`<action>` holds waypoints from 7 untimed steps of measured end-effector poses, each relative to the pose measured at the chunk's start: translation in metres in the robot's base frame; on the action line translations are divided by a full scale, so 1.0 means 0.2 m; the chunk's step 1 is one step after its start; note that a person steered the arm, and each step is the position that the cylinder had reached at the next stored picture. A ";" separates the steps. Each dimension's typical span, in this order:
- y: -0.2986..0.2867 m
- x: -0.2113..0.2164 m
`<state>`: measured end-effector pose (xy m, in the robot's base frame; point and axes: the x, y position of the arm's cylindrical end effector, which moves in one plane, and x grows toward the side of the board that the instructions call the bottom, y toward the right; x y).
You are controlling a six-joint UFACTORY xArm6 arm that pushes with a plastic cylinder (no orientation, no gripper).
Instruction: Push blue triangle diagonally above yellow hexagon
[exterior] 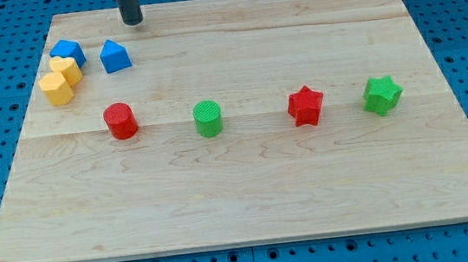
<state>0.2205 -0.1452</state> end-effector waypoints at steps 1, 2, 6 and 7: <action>-0.07 0.02; -0.28 0.02; -0.70 0.53; -0.70 0.43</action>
<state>0.3055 -0.2849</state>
